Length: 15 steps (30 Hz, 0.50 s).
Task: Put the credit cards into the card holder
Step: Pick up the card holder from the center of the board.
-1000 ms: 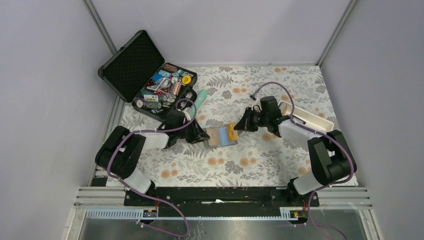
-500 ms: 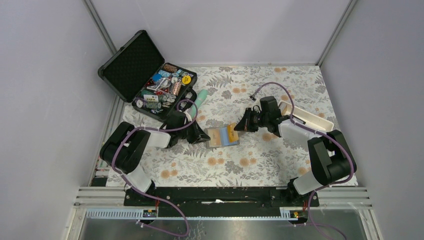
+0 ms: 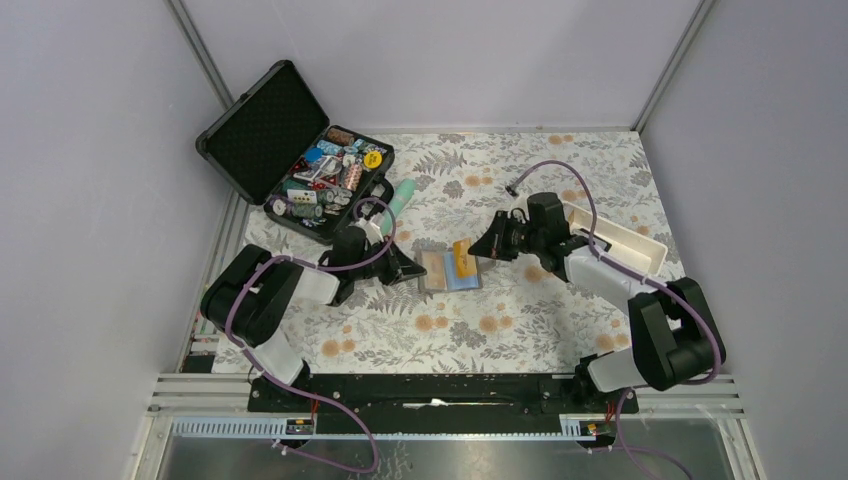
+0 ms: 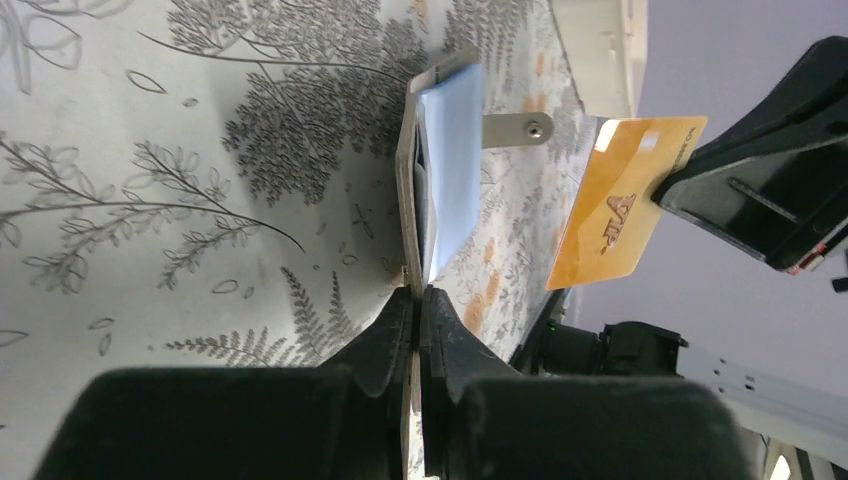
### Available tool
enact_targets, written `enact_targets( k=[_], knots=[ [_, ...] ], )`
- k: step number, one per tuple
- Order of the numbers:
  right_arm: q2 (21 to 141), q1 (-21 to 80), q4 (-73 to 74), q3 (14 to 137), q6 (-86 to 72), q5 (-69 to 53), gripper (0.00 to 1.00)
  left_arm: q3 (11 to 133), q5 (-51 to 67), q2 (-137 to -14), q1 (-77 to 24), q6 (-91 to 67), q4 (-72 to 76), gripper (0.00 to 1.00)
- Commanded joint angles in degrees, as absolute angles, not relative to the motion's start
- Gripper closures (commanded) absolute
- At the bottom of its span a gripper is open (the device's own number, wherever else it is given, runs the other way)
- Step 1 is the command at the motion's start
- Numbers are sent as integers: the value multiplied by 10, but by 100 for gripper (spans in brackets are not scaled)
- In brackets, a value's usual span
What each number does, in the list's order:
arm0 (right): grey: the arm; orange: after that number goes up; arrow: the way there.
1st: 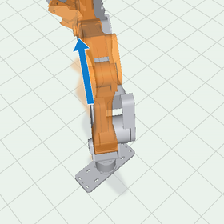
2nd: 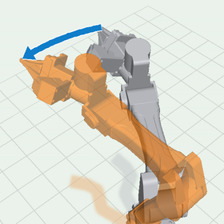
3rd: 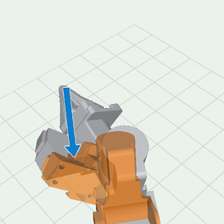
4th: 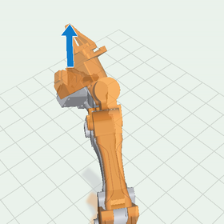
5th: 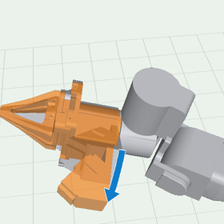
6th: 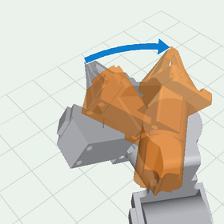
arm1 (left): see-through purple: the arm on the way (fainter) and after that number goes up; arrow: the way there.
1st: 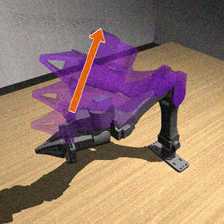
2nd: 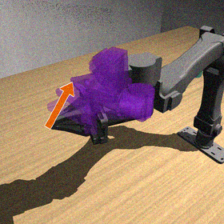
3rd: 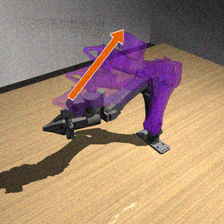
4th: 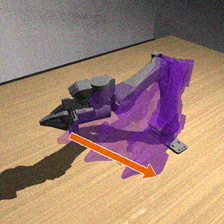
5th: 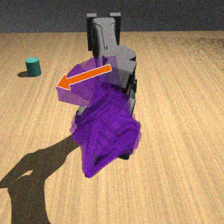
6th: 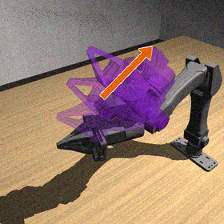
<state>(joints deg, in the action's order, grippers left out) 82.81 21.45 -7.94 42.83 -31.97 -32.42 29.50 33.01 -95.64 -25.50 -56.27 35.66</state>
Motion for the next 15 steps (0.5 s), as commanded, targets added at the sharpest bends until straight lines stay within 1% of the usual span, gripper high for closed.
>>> enact_targets(
  k=[1, 4, 8, 15],
  knots=[
    [782, 220, -170, 397, -356, -347, 100, 258, 378, -935, -257, -614, 557, 100],
    [757, 220, -204, 376, -363, -346, 100, 242, 388, -926, -257, -639, 631, 100],
    [736, 220, -207, 364, -351, -325, 100, 249, 379, -907, -257, -615, 577, 100],
    [712, 220, -274, 329, -375, -322, 100, 229, 394, -876, -257, -631, 618, 100]
  ],
)
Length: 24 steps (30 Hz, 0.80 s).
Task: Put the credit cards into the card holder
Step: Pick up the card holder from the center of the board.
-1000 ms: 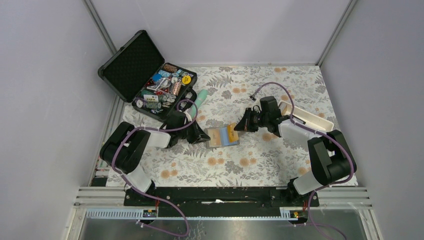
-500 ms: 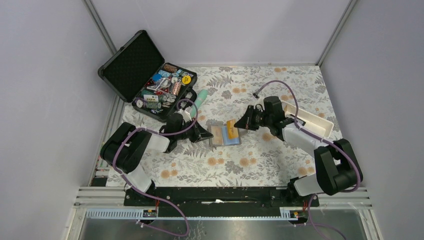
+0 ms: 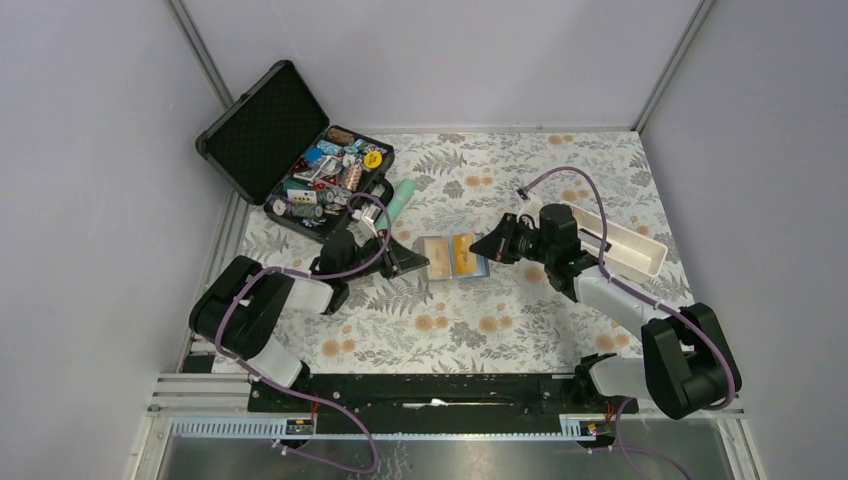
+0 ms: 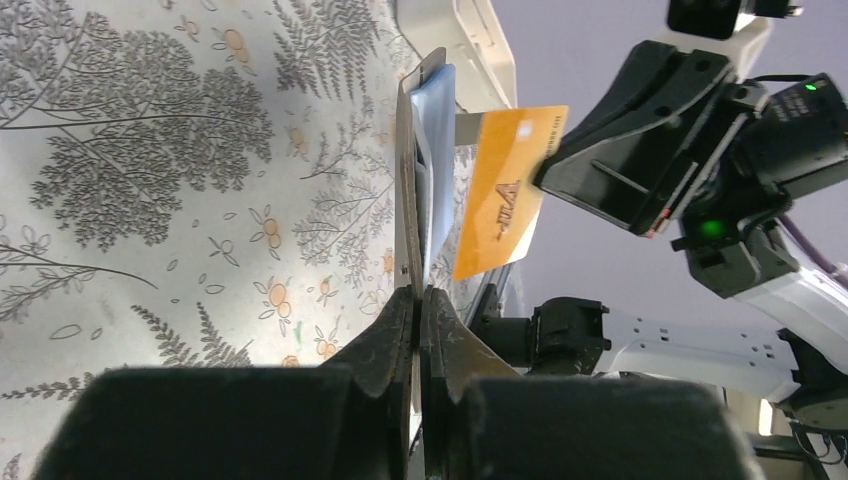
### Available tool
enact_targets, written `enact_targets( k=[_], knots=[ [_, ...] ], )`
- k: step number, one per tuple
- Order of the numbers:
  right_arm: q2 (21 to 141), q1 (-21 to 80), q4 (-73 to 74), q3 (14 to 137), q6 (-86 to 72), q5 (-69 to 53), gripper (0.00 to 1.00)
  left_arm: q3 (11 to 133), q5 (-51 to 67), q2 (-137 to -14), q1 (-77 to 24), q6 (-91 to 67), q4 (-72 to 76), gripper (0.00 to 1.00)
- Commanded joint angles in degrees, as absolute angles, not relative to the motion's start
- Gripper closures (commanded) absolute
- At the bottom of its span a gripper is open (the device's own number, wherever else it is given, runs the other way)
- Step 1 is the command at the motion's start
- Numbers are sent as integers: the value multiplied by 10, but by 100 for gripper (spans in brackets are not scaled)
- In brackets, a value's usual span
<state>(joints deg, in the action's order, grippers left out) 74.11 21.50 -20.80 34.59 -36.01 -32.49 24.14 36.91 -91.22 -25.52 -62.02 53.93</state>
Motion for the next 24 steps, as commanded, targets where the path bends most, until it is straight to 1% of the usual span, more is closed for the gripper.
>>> enact_targets(
  k=[1, 7, 17, 24],
  knots=[
    [706, 220, -280, 327, -377, -321, 100, 226, 395, -862, -257, -633, 621, 100],
    [667, 220, -328, 308, -398, -322, 100, 224, 394, -789, -257, -614, 564, 100],
    [641, 220, -401, 294, -454, -346, 100, 241, 406, -695, -258, -568, 453, 100],
    [629, 220, -428, 294, -483, -365, 100, 241, 409, -656, -258, -563, 428, 100]
  ],
)
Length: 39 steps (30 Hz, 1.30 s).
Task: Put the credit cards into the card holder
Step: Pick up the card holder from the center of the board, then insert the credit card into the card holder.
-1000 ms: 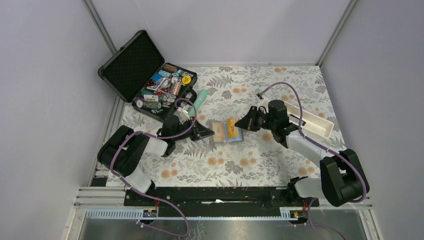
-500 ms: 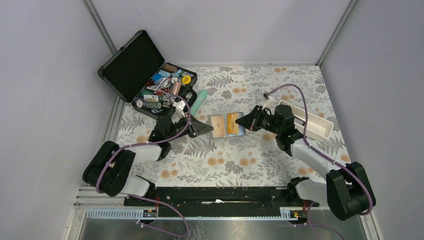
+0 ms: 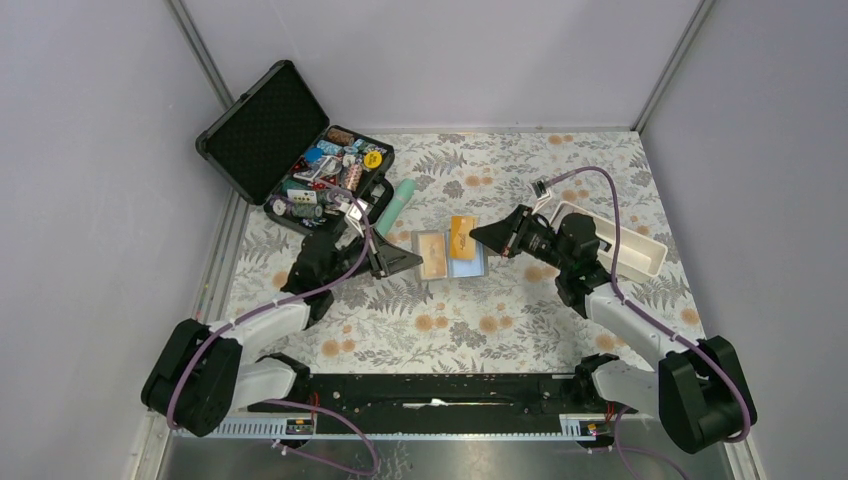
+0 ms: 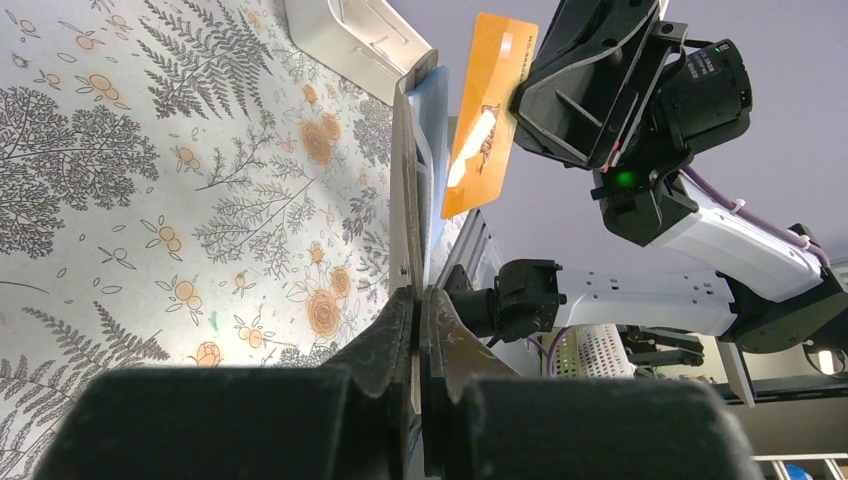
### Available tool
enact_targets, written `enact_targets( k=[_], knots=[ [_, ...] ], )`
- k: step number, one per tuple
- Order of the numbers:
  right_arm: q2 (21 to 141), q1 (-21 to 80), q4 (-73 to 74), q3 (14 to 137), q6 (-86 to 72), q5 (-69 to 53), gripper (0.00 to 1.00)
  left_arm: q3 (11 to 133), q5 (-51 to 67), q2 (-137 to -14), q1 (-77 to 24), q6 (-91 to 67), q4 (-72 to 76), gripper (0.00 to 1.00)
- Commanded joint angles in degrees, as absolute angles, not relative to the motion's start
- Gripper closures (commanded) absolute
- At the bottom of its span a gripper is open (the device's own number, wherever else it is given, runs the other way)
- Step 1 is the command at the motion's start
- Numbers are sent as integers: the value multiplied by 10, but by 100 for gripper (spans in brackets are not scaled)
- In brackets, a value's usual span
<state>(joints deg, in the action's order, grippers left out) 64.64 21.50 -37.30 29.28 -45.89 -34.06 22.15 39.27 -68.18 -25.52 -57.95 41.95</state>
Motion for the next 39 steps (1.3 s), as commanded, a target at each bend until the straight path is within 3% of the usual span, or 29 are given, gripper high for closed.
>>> enact_targets(
  k=[1, 39],
  knots=[
    [629, 220, -428, 295, -483, -367, 100, 241, 409, -652, -258, -563, 428, 100],
    [665, 242, -454, 294, -489, -380, 100, 246, 417, -605, -258, -582, 423, 100]
  ],
)
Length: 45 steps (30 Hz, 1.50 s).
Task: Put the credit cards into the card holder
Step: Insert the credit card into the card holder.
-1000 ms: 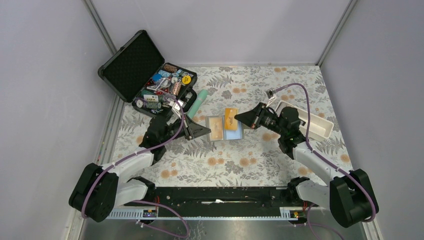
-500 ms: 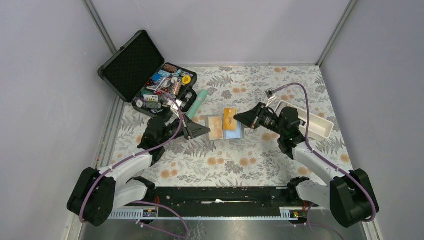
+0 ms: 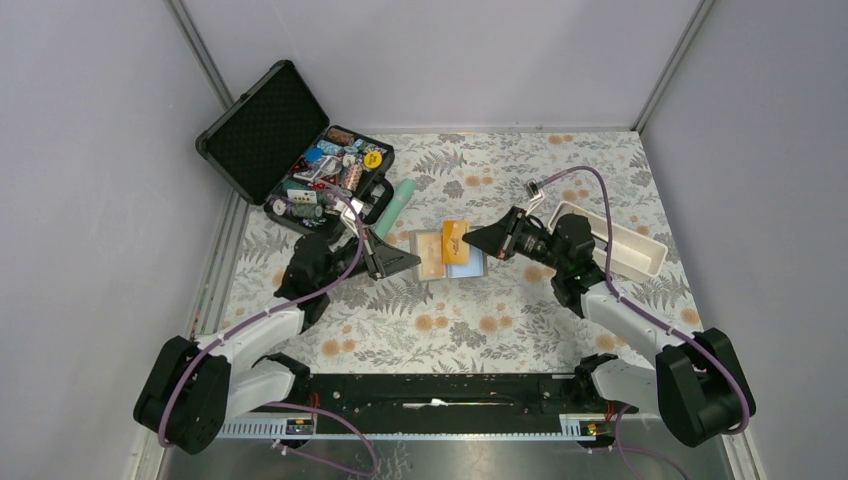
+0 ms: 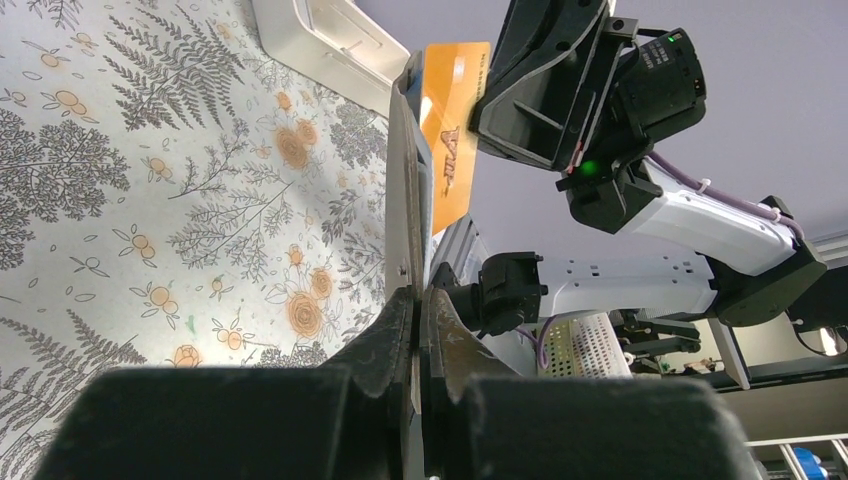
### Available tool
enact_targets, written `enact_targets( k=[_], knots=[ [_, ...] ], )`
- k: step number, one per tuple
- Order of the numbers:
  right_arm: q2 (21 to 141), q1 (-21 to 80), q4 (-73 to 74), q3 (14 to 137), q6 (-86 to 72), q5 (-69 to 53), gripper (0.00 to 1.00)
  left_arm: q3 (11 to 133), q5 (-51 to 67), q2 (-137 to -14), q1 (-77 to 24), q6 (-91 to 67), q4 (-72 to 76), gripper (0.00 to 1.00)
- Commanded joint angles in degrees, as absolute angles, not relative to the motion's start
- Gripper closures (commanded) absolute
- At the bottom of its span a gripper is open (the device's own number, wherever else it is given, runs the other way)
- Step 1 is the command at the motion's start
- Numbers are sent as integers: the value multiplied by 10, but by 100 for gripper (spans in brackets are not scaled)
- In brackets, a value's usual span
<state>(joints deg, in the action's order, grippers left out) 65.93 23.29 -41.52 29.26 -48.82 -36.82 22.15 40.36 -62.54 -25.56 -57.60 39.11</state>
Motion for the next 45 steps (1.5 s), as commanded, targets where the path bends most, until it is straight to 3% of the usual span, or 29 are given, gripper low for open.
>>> enact_targets(
  k=[1, 45],
  knots=[
    [668, 243, -455, 294, -489, -381, 100, 246, 418, -604, -258, -582, 422, 100],
    [685, 266, -450, 283, -530, -388, 100, 252, 407, -576, -258, -571, 423, 100]
  ],
)
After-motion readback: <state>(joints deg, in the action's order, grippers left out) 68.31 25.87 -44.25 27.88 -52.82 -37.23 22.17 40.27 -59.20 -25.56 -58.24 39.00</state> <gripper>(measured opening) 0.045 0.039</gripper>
